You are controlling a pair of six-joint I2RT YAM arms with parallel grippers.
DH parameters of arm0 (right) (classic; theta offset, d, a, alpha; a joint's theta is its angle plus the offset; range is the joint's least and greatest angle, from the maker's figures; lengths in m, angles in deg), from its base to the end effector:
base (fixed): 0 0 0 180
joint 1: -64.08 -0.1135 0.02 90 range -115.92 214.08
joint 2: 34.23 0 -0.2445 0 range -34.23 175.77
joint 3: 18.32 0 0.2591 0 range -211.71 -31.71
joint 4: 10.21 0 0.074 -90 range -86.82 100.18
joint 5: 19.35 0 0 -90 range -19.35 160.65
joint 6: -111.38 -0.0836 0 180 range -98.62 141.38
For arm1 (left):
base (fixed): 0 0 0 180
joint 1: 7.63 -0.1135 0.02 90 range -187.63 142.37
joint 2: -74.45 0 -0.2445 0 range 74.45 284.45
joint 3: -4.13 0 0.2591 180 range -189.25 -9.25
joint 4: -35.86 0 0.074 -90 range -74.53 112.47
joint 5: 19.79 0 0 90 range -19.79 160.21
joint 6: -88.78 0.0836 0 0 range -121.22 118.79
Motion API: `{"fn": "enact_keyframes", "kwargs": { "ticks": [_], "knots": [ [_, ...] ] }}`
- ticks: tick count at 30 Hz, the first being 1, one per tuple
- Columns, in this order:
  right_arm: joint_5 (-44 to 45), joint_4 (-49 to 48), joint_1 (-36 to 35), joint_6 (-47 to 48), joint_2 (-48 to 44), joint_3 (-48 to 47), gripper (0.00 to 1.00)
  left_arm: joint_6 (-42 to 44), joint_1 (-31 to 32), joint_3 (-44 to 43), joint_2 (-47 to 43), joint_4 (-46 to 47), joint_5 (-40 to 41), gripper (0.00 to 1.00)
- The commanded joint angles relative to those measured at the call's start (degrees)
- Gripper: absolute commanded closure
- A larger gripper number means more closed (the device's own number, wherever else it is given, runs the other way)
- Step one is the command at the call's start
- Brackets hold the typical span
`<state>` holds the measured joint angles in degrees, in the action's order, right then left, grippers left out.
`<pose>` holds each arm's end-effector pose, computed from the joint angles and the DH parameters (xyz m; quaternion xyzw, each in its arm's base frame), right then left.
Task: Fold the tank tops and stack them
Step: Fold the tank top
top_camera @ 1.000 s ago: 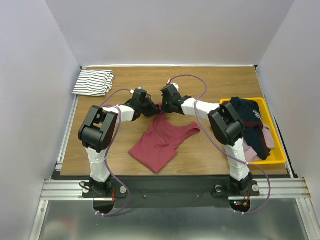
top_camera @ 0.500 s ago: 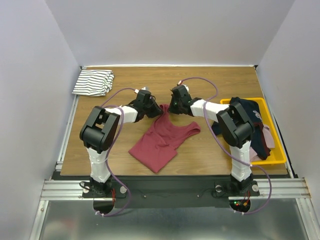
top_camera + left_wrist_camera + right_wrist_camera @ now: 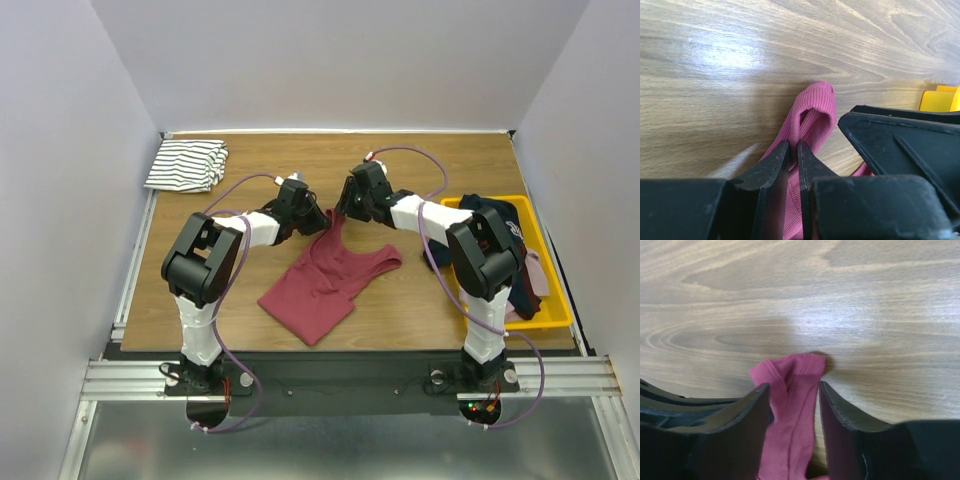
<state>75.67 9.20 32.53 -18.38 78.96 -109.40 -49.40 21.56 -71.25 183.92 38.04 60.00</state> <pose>0.4078 0.2418 0.1365 0.0831 0.9073 0.2066 0.3566 0.3845 -0.2318 0.1162 -0.1010 0.8660 -0.3630 0.3289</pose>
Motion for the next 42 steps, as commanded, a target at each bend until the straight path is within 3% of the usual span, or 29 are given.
{"fn": "enact_keyframes", "kwargs": {
  "ticks": [1, 6, 22, 27, 35, 41, 42],
  "knots": [
    [-0.36, 0.04, -0.09, 0.13, -1.30, -4.04, 0.41, 1.42, 0.60, -1.81, -1.37, 0.86, 0.90, 0.77],
    [-0.88, 0.83, 0.00, -0.57, -0.86, -4.84, 0.32, 1.51, 1.13, -1.81, -1.01, 0.86, 1.08, 0.77],
    [-3.52, 3.12, -0.09, -1.63, 2.92, -5.90, 0.35, 1.51, 1.92, -1.90, -1.36, 0.69, 1.96, 0.77],
    [-3.17, 3.56, -0.09, -1.19, 3.18, -6.07, 0.50, 1.43, 2.10, -1.99, -1.28, 0.69, 1.96, 0.78],
    [-3.70, 3.91, -0.18, -1.01, 4.41, -6.25, 0.55, 1.51, 2.36, -1.72, -1.72, 0.69, 2.13, 0.78],
    [-3.43, 3.82, -0.09, -0.84, 4.67, -6.94, 0.73, 1.51, 2.36, -1.20, -2.42, 0.69, 2.31, 0.78],
    [-3.35, 3.74, -0.09, -0.75, 4.76, -7.12, 0.81, 1.43, 2.36, -1.02, -2.51, 0.69, 2.31, 0.78]
  ]
}}
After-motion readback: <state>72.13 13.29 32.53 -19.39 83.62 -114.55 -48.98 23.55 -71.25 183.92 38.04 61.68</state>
